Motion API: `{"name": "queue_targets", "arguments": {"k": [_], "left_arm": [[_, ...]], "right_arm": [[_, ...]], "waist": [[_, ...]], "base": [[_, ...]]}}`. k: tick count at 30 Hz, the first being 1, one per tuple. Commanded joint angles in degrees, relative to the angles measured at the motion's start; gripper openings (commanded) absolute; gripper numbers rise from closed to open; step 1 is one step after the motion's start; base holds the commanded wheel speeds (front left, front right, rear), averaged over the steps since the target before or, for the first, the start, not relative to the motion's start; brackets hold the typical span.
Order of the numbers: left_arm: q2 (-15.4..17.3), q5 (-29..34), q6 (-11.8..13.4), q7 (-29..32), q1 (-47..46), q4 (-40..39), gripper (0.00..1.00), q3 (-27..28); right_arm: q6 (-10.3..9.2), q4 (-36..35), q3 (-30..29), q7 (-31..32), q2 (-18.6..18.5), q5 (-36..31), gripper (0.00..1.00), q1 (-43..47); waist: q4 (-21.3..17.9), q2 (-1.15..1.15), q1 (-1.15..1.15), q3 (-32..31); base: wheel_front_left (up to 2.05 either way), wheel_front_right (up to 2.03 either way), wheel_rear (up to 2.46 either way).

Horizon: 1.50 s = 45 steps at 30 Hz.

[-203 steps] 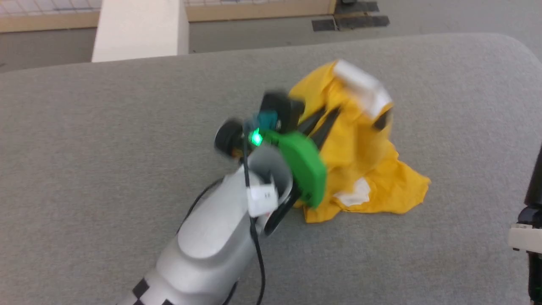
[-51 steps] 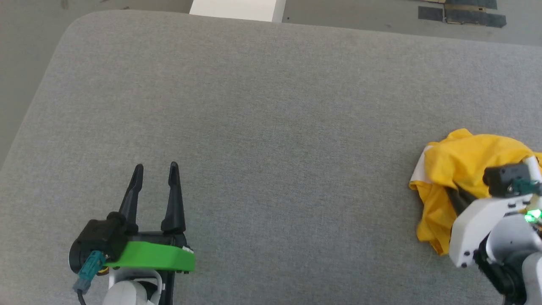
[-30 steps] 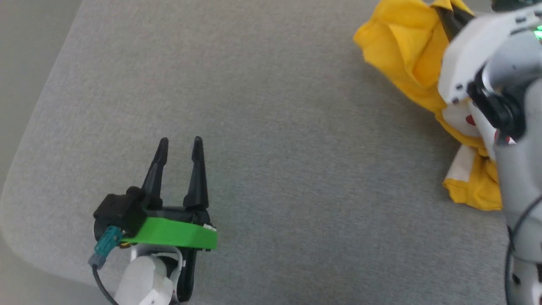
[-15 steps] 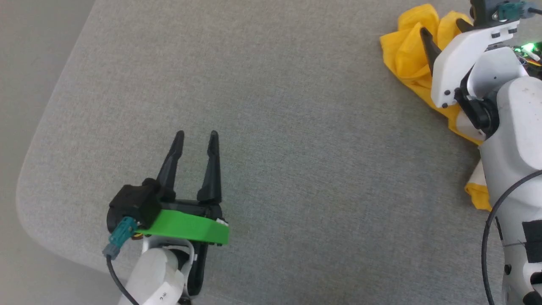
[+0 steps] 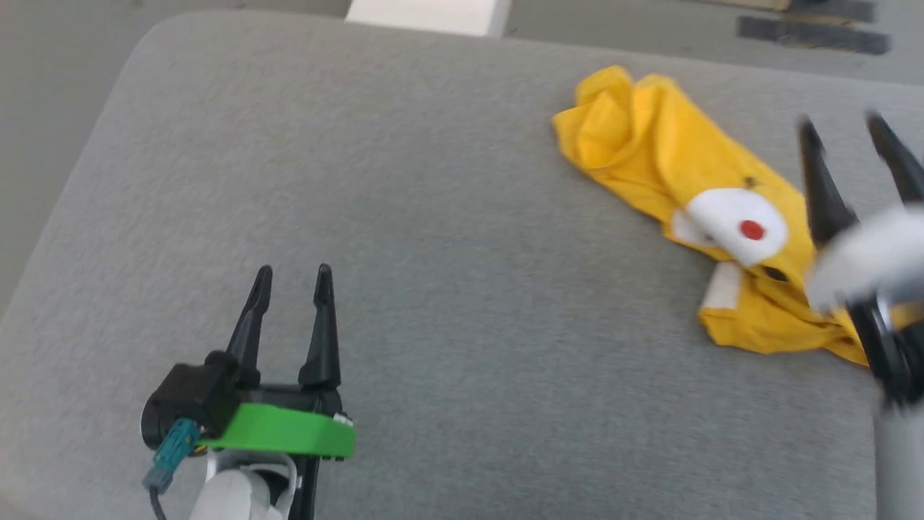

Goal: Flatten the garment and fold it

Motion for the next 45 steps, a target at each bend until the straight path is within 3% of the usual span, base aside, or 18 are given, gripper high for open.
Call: {"name": "queue_targets", "arguments": {"k": [1,8,13,19,21,27,35,45], "left_arm": [[0.2,0.6,-0.5,-0.2,0.9,-0.7,1.00,0.2],[0.1,0.8,-1.9,-0.2,5.0,-3.8,1.00,0.3],[-0.1,0.9,-1.9,-0.2,8.1,-5.6,1.00,1.0],[0.3,3.3,-2.6,0.6,6.5,-4.8,1.00,-1.7],[0.5,3.9,-3.2,2.5,3.6,-4.7,1.00,-4.0],[0.4,3.9,-4.7,13.5,-12.0,-1.2,1.00,-18.1],[2.4,-1.3,-4.9,21.7,-29.3,7.3,1.00,-38.4],[2.5,-4.5,-4.9,20.4,-38.4,19.9,1.00,-47.1]], "right_arm": [[-0.09,-3.5,-2.1,-0.5,1.8,-0.4,1.00,4.3],[-0.09,-17.1,-11.4,-5.4,6.8,-3.6,1.00,23.6],[-0.09,-15.7,-15.6,-10.2,6.9,3.6,1.00,30.8],[-0.09,-15.7,-16.1,-12.6,6.9,3.5,1.00,31.2],[-0.09,-16.4,-16.5,-12.5,6.9,3.1,1.00,30.1],[-0.09,-18.5,-18.5,-11.0,6.9,2.1,1.00,25.9],[-0.09,-20.4,-20.0,-9.7,6.9,2.1,1.00,21.7],[-0.09,-19.8,-19.4,-9.9,6.9,3.7,1.00,19.4]], "waist": [[-3.8,0.00,0.00,-3.0],[-6.6,0.00,0.00,-3.1],[-8.5,0.00,0.00,-3.4],[-10.3,0.00,0.00,-3.6],[-10.5,0.00,0.00,-3.1],[-10.4,0.00,0.00,1.4],[-11.9,0.00,0.00,8.4],[-15.9,0.00,0.00,13.2]], "base": [[0.00,0.00,0.00],[0.00,0.00,0.00],[0.00,0.00,0.00],[0.00,0.00,0.00],[0.00,0.00,0.00],[0.00,0.00,0.00],[0.00,0.00,0.00],[0.00,0.00,0.00]]}}
